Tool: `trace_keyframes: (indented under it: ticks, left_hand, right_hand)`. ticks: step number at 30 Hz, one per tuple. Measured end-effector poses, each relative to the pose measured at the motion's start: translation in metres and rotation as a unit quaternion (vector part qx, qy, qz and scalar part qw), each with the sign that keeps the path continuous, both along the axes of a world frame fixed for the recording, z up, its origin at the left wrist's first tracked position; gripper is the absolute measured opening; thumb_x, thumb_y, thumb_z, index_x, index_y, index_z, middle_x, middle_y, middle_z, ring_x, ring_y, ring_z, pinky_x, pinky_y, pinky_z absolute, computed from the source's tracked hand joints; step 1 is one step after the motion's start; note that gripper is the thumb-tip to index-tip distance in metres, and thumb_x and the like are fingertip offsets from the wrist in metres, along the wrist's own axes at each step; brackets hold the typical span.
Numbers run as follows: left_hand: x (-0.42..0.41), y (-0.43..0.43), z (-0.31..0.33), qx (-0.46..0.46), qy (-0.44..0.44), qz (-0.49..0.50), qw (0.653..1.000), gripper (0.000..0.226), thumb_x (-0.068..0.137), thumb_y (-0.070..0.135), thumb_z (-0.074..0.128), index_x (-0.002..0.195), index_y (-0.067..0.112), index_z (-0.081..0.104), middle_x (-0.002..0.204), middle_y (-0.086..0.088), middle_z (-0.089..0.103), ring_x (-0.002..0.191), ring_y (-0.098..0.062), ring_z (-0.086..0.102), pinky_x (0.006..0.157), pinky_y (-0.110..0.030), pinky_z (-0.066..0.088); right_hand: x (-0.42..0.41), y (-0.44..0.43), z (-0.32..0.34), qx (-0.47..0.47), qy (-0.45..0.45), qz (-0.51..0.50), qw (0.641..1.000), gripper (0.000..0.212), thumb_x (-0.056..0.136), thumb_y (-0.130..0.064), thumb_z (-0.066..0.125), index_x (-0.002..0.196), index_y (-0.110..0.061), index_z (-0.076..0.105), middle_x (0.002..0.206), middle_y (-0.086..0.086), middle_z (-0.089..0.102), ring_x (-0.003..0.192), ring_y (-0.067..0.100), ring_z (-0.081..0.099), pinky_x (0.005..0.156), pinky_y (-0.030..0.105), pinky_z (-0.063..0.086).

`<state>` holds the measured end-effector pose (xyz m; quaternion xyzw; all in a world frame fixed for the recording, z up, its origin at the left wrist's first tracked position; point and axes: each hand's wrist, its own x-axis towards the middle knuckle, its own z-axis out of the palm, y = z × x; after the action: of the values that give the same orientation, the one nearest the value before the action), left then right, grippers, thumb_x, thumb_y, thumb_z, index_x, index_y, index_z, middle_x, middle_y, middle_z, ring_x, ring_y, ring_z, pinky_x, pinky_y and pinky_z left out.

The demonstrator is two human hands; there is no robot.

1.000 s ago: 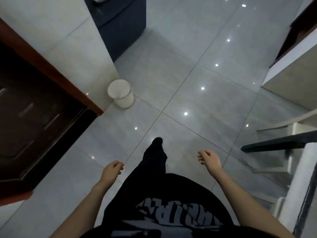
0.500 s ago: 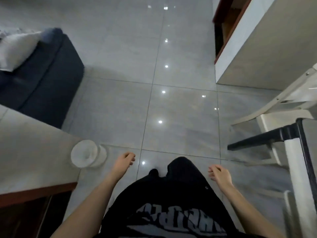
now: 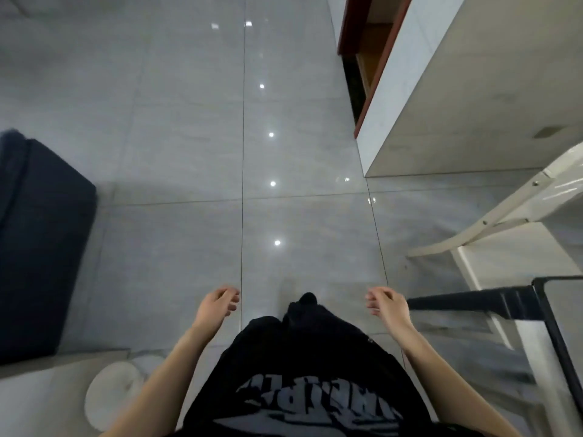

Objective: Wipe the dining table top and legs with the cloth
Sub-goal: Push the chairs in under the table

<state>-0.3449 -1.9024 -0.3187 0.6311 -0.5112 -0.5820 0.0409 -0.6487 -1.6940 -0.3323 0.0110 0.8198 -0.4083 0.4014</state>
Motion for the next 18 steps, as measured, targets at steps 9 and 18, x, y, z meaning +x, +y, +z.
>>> trace_keyframes:
  ticks: [9,18]
  left_hand:
    - [-0.091,-0.128,0.005,-0.001,-0.012,0.022,1.000,0.021,0.096,0.014,0.046,0.090,0.006,0.065,0.086,-0.010,0.065,0.072,-0.024,0.057,0.068,-0.033,0.045]
    - [-0.260,-0.299,-0.003,-0.003,-0.018,-0.146,0.989,0.018,0.094,0.024,0.052,0.087,0.014,0.066,0.091,-0.009,0.067,0.075,-0.021,0.060,0.071,-0.031,0.047]
  right_hand:
    - [-0.095,-0.143,0.009,-0.028,0.006,0.053,0.998,0.020,0.092,-0.013,0.057,0.075,-0.017,0.066,0.072,0.002,0.066,0.063,0.016,0.060,0.061,0.026,0.049]
    - [-0.193,-0.201,-0.016,0.003,-0.012,-0.121,0.993,0.018,0.093,-0.012,0.057,0.078,-0.007,0.065,0.076,0.013,0.064,0.066,0.024,0.060,0.059,0.030,0.046]
